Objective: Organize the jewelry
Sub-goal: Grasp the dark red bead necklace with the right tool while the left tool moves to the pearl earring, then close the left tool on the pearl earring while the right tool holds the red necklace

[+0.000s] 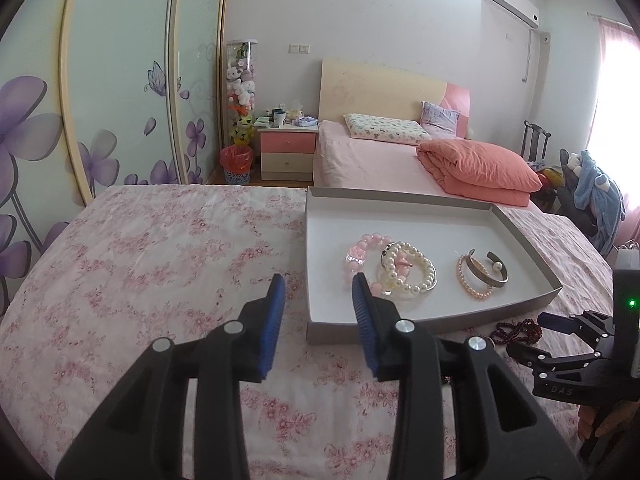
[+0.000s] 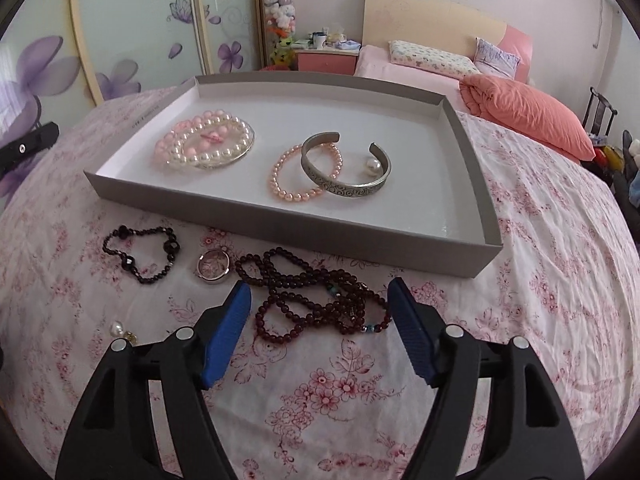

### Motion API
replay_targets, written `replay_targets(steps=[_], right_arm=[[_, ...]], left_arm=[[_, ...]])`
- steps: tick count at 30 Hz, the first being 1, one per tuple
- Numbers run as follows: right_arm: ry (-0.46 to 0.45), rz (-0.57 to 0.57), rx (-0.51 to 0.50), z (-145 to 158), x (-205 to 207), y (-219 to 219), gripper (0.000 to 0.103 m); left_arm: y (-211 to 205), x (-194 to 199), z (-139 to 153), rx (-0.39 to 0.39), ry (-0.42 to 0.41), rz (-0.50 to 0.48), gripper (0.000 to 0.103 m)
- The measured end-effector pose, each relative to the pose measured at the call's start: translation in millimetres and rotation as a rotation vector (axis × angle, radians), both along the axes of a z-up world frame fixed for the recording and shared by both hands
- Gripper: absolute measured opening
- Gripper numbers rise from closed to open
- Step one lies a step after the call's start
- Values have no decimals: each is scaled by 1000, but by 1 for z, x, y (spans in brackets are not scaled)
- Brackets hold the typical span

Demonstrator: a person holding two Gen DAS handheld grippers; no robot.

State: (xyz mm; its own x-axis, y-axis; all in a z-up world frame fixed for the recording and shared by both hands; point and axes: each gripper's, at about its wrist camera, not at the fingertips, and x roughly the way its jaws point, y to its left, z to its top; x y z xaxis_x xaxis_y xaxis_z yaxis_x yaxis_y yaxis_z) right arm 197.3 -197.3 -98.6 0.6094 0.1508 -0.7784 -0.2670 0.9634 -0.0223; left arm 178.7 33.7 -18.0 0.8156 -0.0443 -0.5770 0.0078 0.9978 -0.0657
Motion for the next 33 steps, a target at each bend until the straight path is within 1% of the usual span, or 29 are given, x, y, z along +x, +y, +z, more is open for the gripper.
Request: replay_targets(steps=[2, 4, 5, 7, 9, 11, 14, 18, 19, 21, 24, 28, 33], right_arm=[[-12, 10, -7, 1, -2, 1, 64], [-25, 11, -16, 3, -5, 1, 41], [-29, 5, -21, 3, -5, 0, 36], [-35, -19, -33, 4, -7, -3, 18], [-27, -48, -11, 4, -9, -13, 14], [-19, -77, 12, 4, -11, -21, 12], [-20, -142, 11, 4, -19, -33, 12], [-20, -243, 21, 4, -32, -50, 12], [-20, -271, 29, 4, -36, -56, 12], [-19, -302, 38, 3, -40, -62, 12], [-15, -314, 58, 2, -40, -68, 12], [-19, -313, 21, 2, -39, -62, 12], [-18, -313, 31, 2, -37, -62, 12]], left_arm=[[0, 0, 0, 0, 1, 1, 36], [-1, -1, -1, -2, 4, 1, 36], [-2, -1, -2, -3, 7, -1, 36], [-3, -1, -3, -7, 13, -8, 36], [-5, -3, -4, -10, 19, -20, 36], [-9, -7, -6, -13, 25, -37, 40], [-17, -13, -8, -18, 33, -71, 47], [-35, -24, -15, -31, 72, -151, 59], [-39, -26, -17, -33, 83, -171, 60], [-50, -30, -22, -33, 110, -216, 65], [-66, -36, -29, -34, 147, -274, 70], [-84, -42, -38, -2, 180, -312, 71], [-104, -43, -53, 70, 232, -311, 70]])
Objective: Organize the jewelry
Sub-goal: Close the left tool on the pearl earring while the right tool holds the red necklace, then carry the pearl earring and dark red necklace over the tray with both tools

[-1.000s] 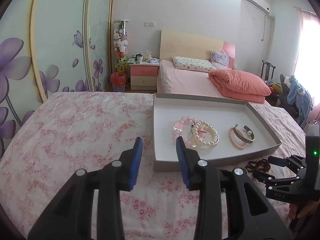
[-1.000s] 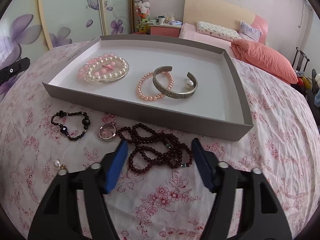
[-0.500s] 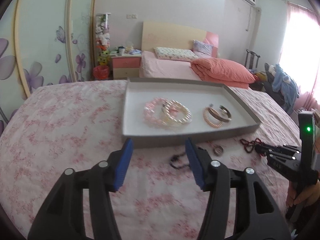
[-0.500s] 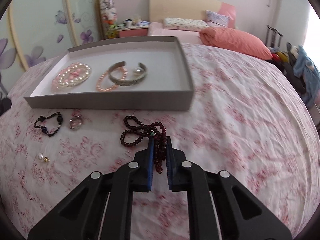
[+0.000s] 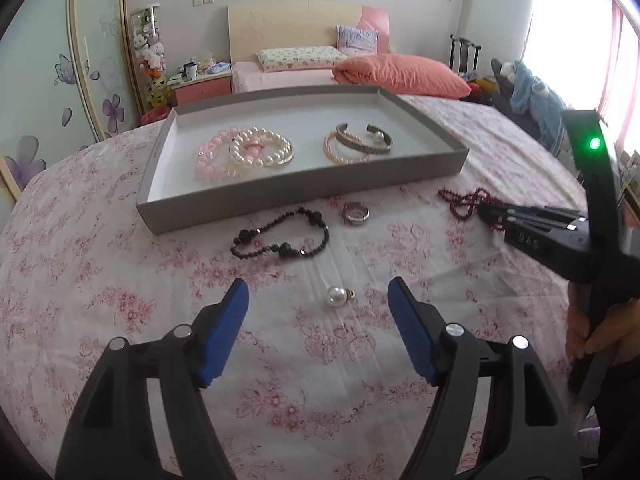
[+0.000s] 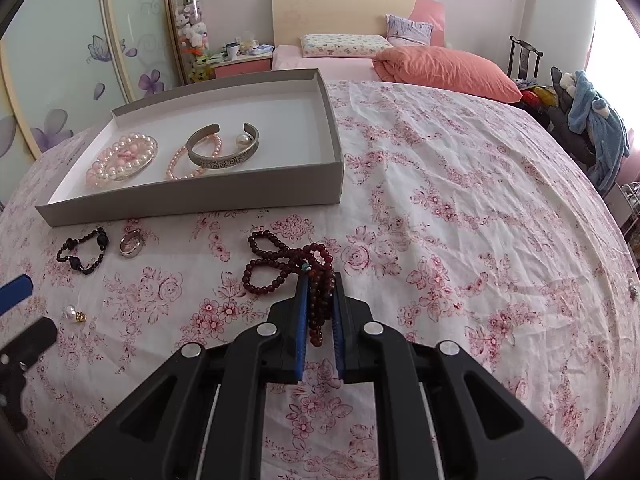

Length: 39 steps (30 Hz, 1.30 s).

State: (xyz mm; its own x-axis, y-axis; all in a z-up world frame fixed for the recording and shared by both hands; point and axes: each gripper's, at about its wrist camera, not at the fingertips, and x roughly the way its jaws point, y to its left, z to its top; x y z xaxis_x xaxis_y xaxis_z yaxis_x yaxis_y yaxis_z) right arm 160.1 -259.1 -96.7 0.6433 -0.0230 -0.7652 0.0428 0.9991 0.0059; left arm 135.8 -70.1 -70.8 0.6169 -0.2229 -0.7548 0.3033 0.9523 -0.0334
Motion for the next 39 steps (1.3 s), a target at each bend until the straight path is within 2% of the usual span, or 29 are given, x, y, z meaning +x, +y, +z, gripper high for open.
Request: replay_targets(steps=[10, 15, 17, 22, 27, 31, 39], right_arm=[[0, -1, 3, 0, 0, 2, 12], [0, 0, 6, 0, 0, 1, 12], [0, 1, 8, 0, 0, 1, 12], [-1, 17, 14, 1, 0, 2, 12], [-2, 109, 67, 1, -2, 9, 12], [0, 155, 67, 1, -3, 19, 12], [1, 159, 60, 1, -6, 21, 12]], left_arm=[[-14, 11, -14, 53, 38, 19, 46], [-19, 11, -18, 82, 33, 12, 21], [-19, 10, -18, 89, 28, 9, 16], [-1, 10, -17, 86, 35, 50, 16], [34, 13, -15, 90, 38, 126, 16], [58, 18, -14, 74, 40, 187, 17], [62, 18, -14, 47, 36, 197, 17]])
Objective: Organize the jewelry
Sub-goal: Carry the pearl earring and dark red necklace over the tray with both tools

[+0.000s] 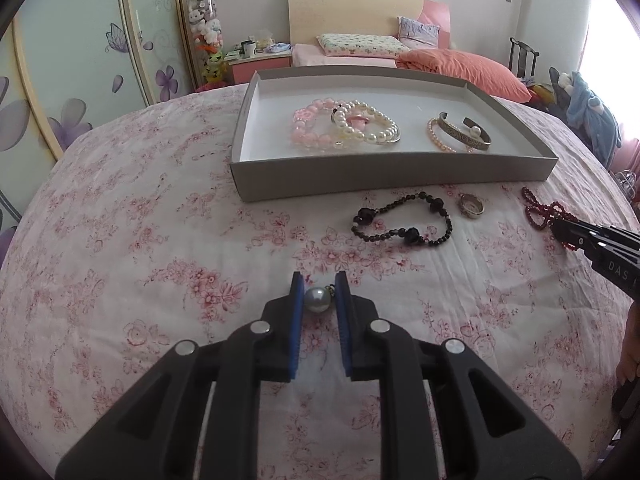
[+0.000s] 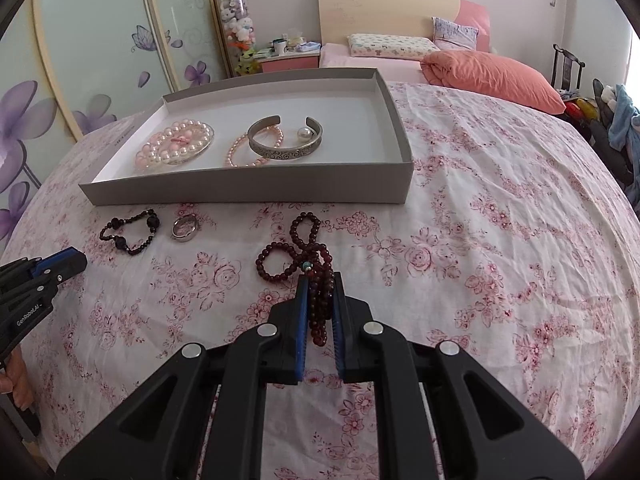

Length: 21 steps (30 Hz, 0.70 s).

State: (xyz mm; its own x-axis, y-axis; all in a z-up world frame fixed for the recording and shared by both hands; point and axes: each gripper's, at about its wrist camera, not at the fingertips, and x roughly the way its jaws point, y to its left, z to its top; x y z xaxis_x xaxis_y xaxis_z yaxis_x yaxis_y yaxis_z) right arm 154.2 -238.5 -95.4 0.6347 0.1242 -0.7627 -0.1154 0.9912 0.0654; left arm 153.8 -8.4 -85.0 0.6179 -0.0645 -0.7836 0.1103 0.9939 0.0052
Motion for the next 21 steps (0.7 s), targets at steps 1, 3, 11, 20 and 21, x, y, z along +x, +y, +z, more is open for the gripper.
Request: replay_targets(steps=[1, 3, 11, 20, 21], right_arm=[[0, 0, -2, 0, 0, 0, 12], [0, 0, -5, 0, 0, -1, 12], [0, 0, -3, 0, 0, -1, 12], [-1, 1, -12, 0, 1, -1, 12], [-1, 1, -12, 0, 1, -1, 12]], left_arm=[[0, 0, 0, -2, 0, 0, 17], [0, 1, 0, -2, 0, 0, 17], [0, 0, 0, -6, 1, 0, 17], [1, 1, -1, -17, 2, 0, 17], [1, 1, -1, -17, 2, 1, 17]])
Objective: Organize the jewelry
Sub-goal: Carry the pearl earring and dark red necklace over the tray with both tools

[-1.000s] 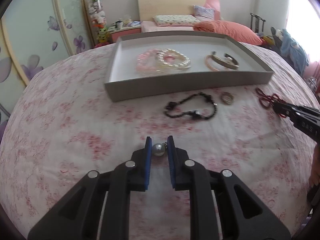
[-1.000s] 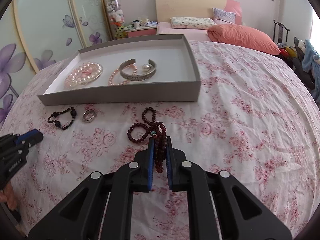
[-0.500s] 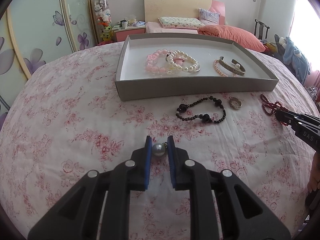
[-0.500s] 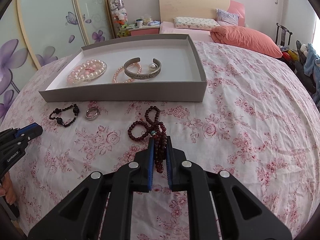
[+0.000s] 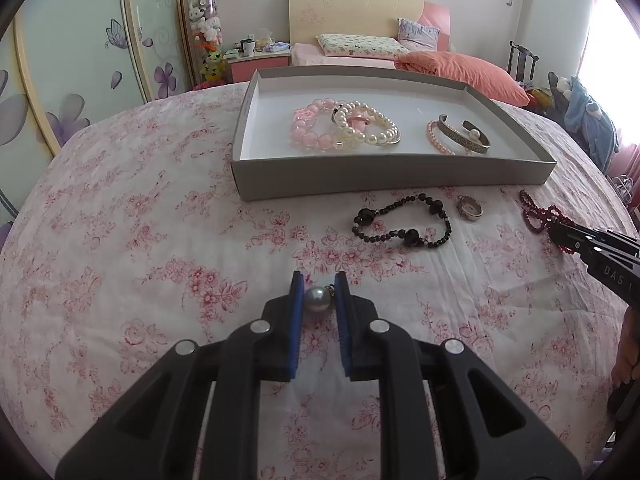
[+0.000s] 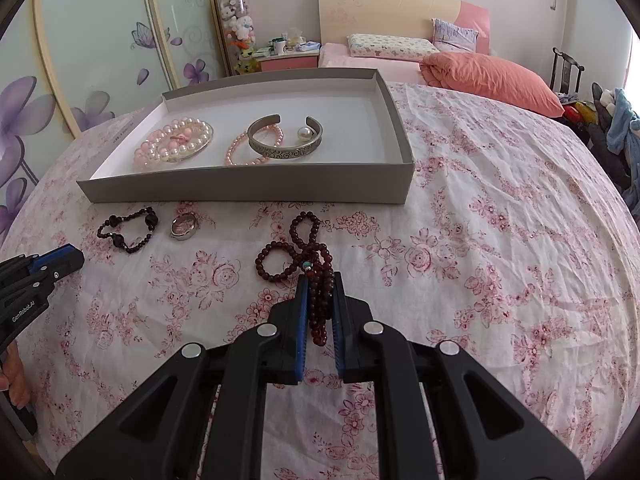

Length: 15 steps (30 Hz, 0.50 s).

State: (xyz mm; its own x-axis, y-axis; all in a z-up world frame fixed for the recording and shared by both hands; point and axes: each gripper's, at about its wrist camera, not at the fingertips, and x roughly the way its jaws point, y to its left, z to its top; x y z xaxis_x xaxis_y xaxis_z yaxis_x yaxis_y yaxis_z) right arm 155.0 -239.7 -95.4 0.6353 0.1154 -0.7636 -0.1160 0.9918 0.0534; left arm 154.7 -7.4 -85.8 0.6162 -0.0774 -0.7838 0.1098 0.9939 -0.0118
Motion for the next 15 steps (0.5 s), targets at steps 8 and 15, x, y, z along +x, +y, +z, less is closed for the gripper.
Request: replay_targets(steps=[8, 15], right_arm=[[-23, 5, -33, 3, -3, 4, 11], [-160, 39, -46, 24, -19, 9, 9]], left_arm=[[1, 0, 0, -16, -2, -2, 16], [5, 1, 3, -50, 8, -1, 16]])
